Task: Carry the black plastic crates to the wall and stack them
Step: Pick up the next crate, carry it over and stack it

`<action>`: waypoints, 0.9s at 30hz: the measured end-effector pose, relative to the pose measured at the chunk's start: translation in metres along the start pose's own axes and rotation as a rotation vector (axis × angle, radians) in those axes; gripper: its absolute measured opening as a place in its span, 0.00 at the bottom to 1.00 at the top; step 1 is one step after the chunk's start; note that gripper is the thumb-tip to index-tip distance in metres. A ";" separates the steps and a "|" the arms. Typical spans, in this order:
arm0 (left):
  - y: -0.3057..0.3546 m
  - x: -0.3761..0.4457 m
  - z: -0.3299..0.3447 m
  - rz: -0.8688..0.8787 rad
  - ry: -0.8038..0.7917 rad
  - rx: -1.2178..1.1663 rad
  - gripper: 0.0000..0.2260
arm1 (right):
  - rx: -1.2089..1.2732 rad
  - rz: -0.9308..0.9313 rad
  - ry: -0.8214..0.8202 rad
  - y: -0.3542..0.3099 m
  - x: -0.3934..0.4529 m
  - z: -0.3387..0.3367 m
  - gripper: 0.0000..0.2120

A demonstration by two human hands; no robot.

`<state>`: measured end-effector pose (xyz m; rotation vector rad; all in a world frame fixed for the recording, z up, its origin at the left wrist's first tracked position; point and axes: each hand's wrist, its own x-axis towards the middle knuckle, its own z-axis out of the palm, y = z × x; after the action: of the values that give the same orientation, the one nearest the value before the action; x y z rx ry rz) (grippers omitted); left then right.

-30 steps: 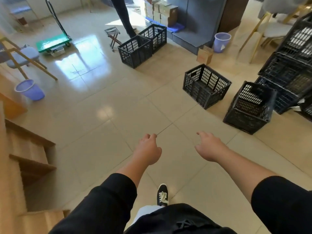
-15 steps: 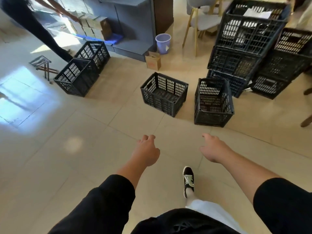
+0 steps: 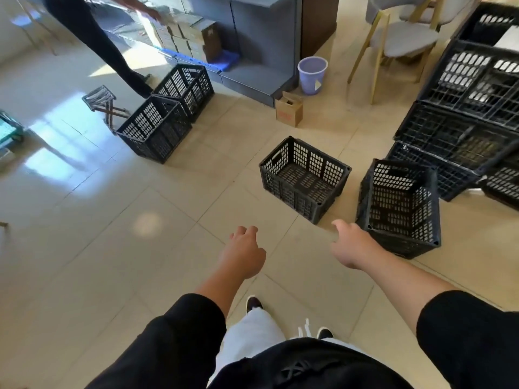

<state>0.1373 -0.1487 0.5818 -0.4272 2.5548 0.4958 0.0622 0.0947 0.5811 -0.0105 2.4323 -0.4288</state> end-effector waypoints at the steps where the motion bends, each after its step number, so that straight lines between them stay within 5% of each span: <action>1: -0.006 0.018 -0.010 -0.007 -0.001 0.008 0.28 | -0.012 0.002 -0.003 -0.010 0.017 -0.006 0.30; 12: -0.046 0.226 -0.144 0.052 -0.069 0.222 0.28 | 0.057 0.184 0.035 -0.111 0.163 -0.064 0.26; 27: 0.076 0.448 -0.208 0.194 -0.197 0.389 0.28 | 0.335 0.446 -0.029 -0.073 0.337 -0.157 0.27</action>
<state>-0.3476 -0.2598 0.5351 0.0087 2.4320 0.0922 -0.3053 0.0342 0.5126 0.6503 2.2164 -0.6137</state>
